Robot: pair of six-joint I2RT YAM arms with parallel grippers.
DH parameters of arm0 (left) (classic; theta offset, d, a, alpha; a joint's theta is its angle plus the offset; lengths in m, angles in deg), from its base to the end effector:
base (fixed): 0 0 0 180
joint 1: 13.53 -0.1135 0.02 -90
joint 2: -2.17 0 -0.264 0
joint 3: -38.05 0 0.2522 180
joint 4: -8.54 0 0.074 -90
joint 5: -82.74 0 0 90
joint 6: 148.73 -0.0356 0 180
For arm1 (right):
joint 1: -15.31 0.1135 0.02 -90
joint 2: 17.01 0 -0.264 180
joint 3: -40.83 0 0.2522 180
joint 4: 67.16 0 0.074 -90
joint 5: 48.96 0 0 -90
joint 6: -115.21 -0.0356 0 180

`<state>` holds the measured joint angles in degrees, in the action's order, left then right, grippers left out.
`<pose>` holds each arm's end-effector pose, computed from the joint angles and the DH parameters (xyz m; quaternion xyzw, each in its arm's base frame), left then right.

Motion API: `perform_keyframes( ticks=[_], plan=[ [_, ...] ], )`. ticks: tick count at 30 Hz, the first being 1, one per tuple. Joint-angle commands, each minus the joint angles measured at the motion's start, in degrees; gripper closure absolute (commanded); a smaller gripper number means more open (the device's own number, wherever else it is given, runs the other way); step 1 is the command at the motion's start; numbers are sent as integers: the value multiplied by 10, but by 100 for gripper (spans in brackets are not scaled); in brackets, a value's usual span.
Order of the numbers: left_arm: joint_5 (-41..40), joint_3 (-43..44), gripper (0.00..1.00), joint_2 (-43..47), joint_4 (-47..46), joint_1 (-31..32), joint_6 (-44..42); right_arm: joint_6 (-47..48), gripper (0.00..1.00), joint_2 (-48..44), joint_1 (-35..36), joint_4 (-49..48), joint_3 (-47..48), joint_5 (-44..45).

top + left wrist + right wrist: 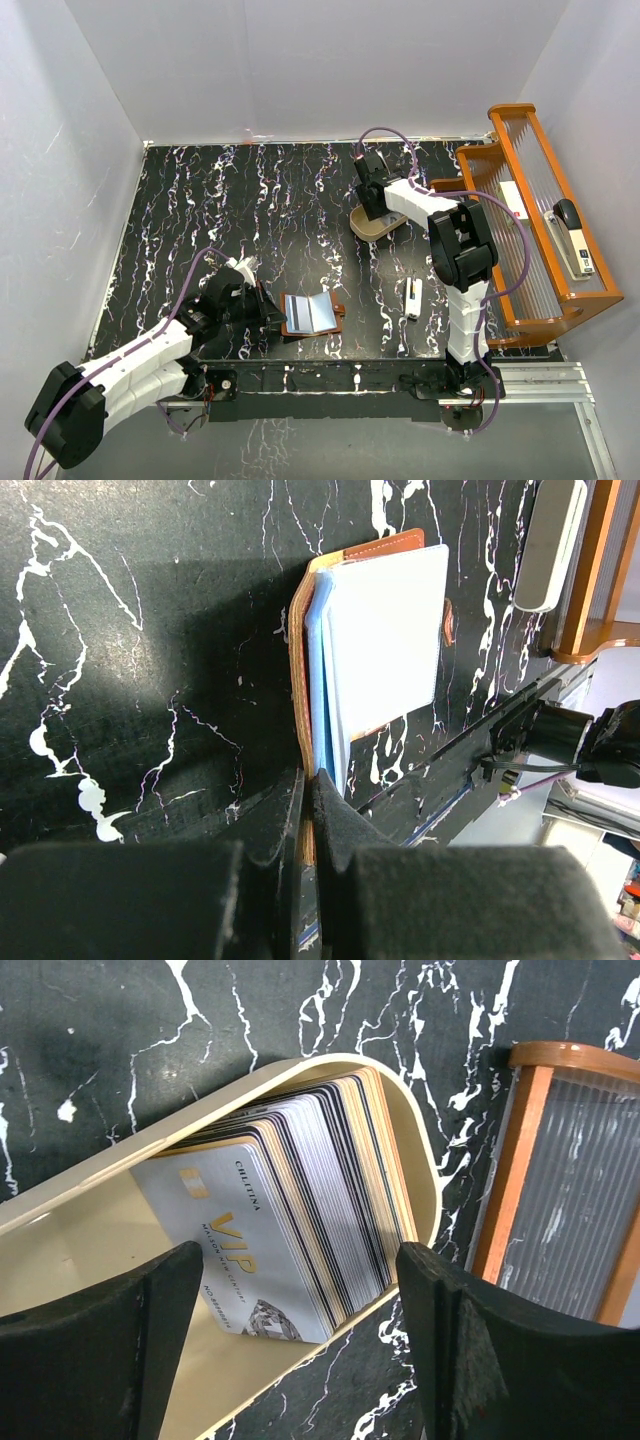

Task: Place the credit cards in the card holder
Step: Pick up the credit card from the storage box.

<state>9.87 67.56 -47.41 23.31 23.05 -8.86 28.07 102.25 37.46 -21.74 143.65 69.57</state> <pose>0.1338 -0.1123 0.1662 -0.0329 0.8786 -0.4097 0.2432 0.4145 0.1504 0.1796 -0.1451 0.9308 -0.1962 0.2723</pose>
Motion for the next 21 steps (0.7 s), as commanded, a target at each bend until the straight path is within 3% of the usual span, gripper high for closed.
perform_keyframes(
  ticks=[1,7,21],
  plan=[
    [-2,11,100,15,11,3,-8,7,26,-17,-4,-34,-2,54],
    [-4,12,100,15,9,3,-9,12,50,-26,-3,-44,-2,53],
    [-7,14,100,16,11,2,-8,10,74,-42,-3,-47,-1,78]
  ],
)
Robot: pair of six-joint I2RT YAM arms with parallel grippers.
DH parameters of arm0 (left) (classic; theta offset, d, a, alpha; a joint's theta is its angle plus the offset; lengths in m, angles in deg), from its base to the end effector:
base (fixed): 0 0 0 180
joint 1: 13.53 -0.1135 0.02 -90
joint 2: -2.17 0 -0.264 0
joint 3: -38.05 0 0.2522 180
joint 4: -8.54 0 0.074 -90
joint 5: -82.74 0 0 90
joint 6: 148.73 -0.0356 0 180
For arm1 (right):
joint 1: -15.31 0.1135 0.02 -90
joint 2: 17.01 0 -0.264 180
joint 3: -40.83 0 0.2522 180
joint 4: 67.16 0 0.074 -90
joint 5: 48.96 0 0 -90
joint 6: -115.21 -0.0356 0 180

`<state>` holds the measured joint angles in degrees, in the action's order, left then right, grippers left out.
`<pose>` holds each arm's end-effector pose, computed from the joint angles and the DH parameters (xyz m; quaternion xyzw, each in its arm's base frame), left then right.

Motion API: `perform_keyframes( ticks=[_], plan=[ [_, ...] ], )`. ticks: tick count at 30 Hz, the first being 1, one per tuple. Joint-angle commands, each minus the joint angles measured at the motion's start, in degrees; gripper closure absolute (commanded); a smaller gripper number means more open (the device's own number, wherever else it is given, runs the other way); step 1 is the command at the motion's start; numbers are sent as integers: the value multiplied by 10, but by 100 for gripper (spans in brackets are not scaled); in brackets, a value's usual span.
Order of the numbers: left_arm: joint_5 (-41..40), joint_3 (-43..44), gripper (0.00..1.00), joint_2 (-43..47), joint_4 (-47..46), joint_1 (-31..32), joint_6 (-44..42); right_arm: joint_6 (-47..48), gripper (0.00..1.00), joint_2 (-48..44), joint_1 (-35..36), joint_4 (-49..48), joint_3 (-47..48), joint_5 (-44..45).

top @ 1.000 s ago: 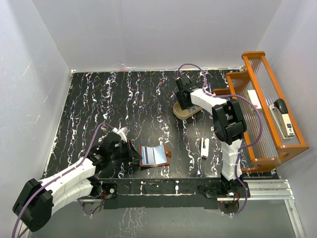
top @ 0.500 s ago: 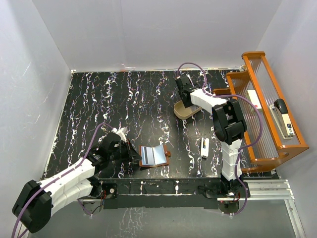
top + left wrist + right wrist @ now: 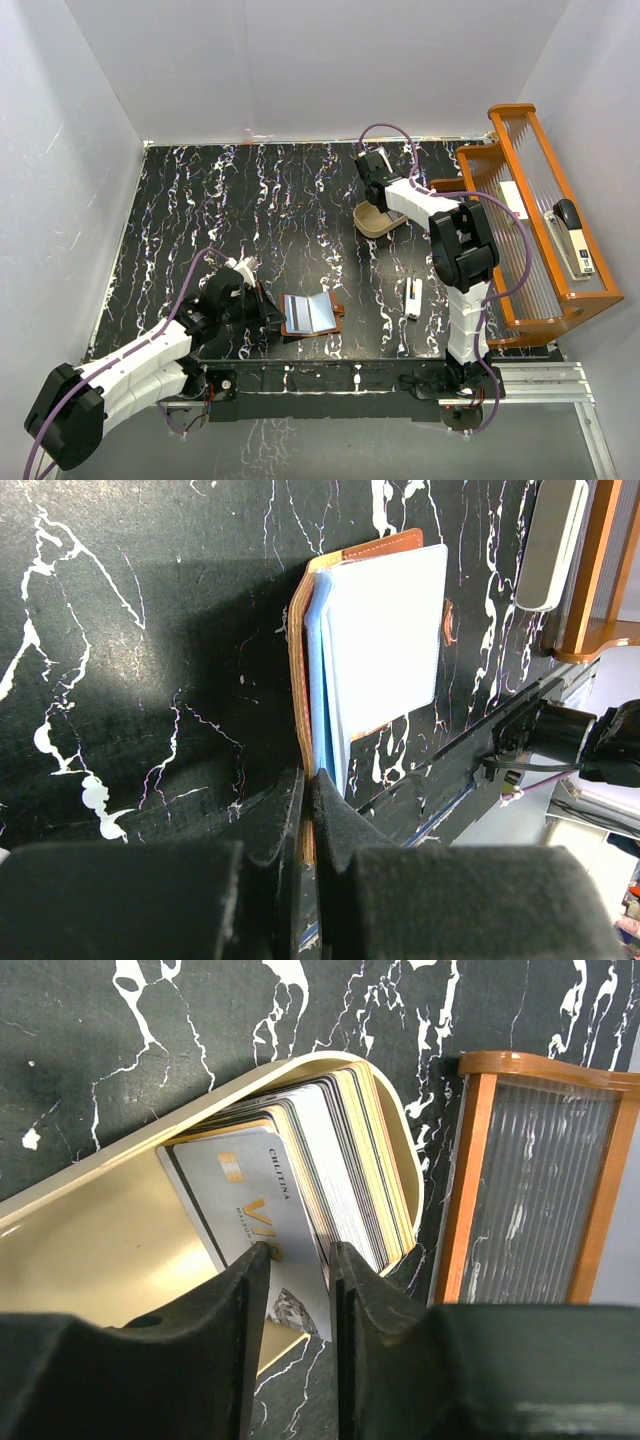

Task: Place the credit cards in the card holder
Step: Pick up the credit card from the storage box.

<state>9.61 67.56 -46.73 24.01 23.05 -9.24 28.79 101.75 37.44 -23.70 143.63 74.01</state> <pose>0.1328 -0.1114 0.1669 -0.0311 0.8789 -0.4075 0.2459 0.4171 0.1487 0.1862 -0.1328 0.9184 -0.2294 0.2937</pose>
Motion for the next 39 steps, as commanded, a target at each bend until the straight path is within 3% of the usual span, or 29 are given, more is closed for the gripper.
perform_keyframes(
  ticks=[1,7,18,23,27,33,39],
  plan=[
    [-4,14,100,8,4,2,-5,3,75,-37,-3,-27,-1,35],
    [-7,15,100,2,4,2,-3,-2,82,-47,-4,-16,5,31],
    [-26,36,99,-4,32,2,-5,-37,100,-69,-2,40,29,-74],
    [-41,42,85,11,52,2,7,-78,100,-104,4,75,25,-109],
    [-66,60,68,30,98,3,5,-109,100,-149,11,85,10,-145],
    [-100,93,57,48,147,2,1,-157,100,-215,61,133,-5,-153],
    [-92,111,52,51,140,2,6,-208,100,-290,148,118,-74,-161]
  ],
)
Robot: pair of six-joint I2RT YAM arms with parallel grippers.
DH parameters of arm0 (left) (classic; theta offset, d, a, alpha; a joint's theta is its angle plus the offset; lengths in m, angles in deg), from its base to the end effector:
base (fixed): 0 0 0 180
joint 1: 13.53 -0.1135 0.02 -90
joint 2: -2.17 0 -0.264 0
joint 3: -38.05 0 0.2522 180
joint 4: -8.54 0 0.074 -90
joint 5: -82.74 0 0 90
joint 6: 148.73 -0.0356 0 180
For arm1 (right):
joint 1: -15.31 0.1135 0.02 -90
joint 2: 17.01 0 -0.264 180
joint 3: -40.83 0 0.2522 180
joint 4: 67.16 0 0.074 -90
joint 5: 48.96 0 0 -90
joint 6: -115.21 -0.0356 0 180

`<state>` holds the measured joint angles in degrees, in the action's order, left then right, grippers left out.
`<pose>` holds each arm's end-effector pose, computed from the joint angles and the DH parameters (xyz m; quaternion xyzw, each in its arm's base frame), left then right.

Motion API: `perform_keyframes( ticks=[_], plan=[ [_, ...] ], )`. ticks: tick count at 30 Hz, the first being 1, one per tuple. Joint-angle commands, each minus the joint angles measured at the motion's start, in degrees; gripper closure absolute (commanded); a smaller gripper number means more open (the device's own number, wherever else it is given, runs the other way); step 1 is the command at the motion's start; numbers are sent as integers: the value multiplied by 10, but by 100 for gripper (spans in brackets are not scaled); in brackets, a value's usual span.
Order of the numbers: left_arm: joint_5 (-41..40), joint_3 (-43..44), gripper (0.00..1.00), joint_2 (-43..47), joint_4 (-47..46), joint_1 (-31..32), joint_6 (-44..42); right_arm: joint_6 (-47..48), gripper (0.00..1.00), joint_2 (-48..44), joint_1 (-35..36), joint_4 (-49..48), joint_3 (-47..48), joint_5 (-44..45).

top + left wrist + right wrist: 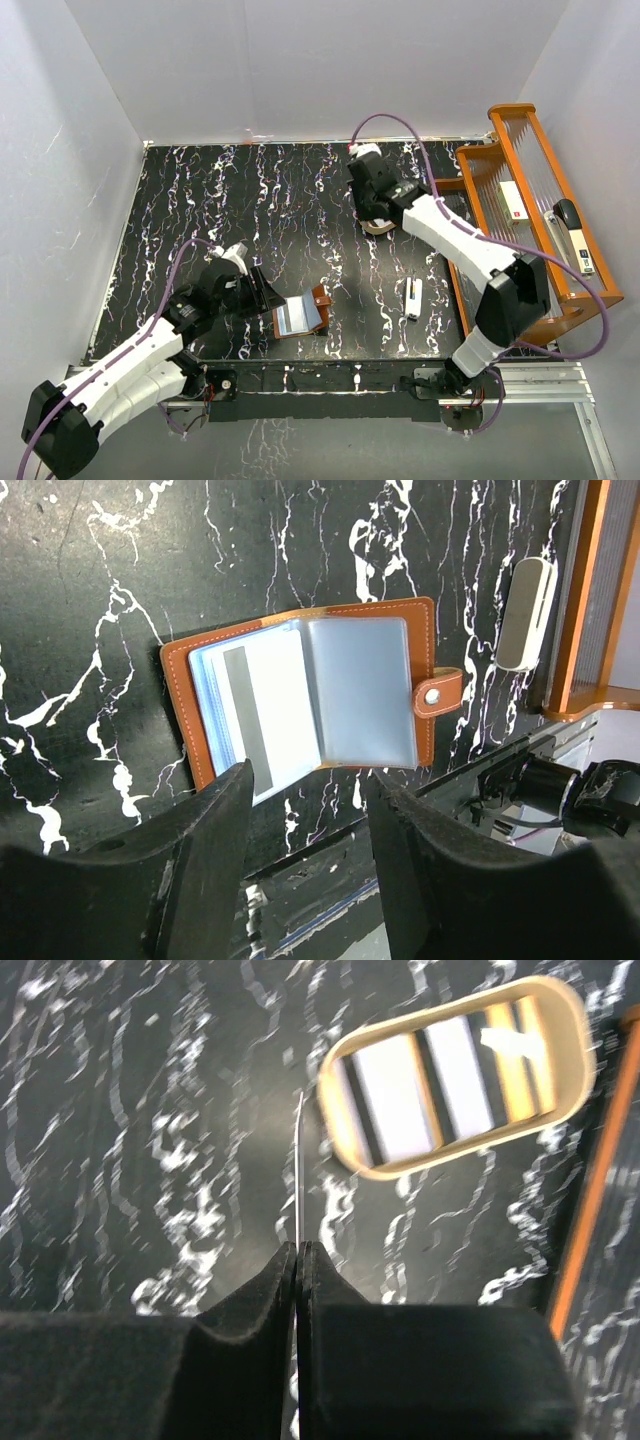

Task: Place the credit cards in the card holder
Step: Pick up the credit card from the storage box.

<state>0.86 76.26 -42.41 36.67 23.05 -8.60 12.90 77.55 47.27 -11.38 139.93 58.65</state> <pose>0.1356 -0.1069 0.2089 -0.0714 0.8805 -0.3644 0.2947 0.3111 0.1814 0.3125 -0.1090 0.9272 -0.0102 0.3582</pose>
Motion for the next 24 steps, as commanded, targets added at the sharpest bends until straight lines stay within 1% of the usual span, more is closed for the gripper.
perform_keyframes(
  ticks=[1,4,6,7,10,15,19,24],
  plan=[
    [-2,23,53,8,5,2,-1,-55,100,-65,68,-13,-49,-16],
    [17,13,61,1,-30,2,1,-82,100,-99,110,-40,-85,-38],
    [29,14,61,-7,-49,3,4,-105,100,-124,131,-62,-110,-78],
    [34,15,60,-10,-55,3,7,-114,100,-135,141,-77,-124,-94],
    [32,23,53,-11,-54,3,15,-141,100,-176,155,-139,-173,-162],
    [48,29,44,33,-71,2,58,-185,100,-249,156,-236,-245,-249],
    [74,28,40,76,-136,2,96,-242,100,-303,156,-322,-300,-331],
    [98,28,38,105,-209,2,129,-289,100,-345,156,-380,-340,-374]
  ],
)
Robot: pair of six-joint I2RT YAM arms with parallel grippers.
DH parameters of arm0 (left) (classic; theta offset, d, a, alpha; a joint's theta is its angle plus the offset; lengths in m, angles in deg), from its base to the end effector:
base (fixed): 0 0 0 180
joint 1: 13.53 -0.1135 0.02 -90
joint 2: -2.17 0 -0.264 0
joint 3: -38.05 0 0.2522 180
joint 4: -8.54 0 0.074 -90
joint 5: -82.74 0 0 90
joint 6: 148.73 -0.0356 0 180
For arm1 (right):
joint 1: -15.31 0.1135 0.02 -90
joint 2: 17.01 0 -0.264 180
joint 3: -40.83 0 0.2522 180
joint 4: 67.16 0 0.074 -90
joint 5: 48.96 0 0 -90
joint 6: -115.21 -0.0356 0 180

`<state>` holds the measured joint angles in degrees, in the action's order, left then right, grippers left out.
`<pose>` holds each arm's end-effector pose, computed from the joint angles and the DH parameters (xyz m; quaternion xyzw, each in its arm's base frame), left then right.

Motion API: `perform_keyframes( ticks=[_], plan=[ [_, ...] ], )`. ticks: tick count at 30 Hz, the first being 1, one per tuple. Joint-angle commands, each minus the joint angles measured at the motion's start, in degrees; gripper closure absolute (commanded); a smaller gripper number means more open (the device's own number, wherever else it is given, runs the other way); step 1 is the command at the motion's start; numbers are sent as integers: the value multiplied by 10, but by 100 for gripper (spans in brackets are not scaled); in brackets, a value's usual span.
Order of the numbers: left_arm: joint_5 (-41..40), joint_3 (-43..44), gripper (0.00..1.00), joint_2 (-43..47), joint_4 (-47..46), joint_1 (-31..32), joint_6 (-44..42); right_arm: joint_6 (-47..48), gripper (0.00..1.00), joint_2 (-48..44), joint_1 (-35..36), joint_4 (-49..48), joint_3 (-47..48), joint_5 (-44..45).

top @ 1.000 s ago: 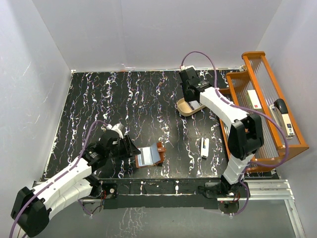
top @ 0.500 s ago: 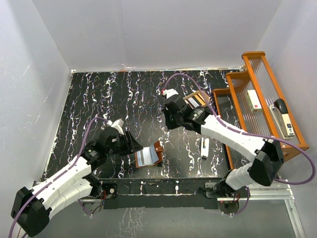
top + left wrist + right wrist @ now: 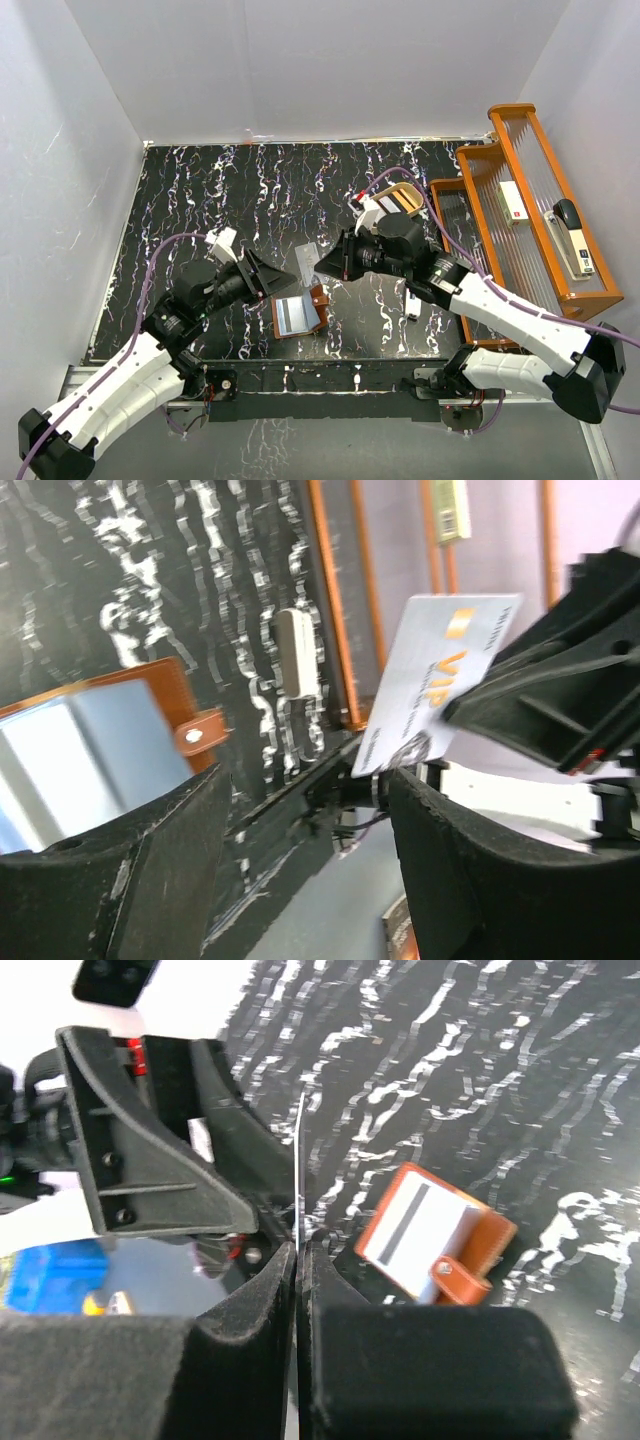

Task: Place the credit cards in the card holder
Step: Pick up the credit card from the storage box.

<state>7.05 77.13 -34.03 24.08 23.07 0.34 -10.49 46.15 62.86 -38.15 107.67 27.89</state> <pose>0.1270 -0.1053 0.2583 -0.0746 0.7750 -0.5248 0.3441 0.1632 0.1905 0.3188 -0.1476 0.8286 0.4253 0.3329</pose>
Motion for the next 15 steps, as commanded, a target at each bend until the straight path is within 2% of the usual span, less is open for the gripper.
perform_keyframes(
  ticks=[1,4,7,12,15],
  plan=[
    [39,16,37,25,-98,2,47,-60,100,-34,0,-124,-24,-79],
    [41,4,39,30,-140,2,62,-68,100,-34,0,-150,-39,-108],
    [45,-10,47,38,-171,2,73,-77,100,-35,0,-164,-52,-118],
    [37,-19,75,54,-181,2,78,-78,100,-31,0,-173,-62,-121],
    [32,-21,88,59,-181,2,76,-77,100,-28,0,-175,-67,-120]
  ],
)
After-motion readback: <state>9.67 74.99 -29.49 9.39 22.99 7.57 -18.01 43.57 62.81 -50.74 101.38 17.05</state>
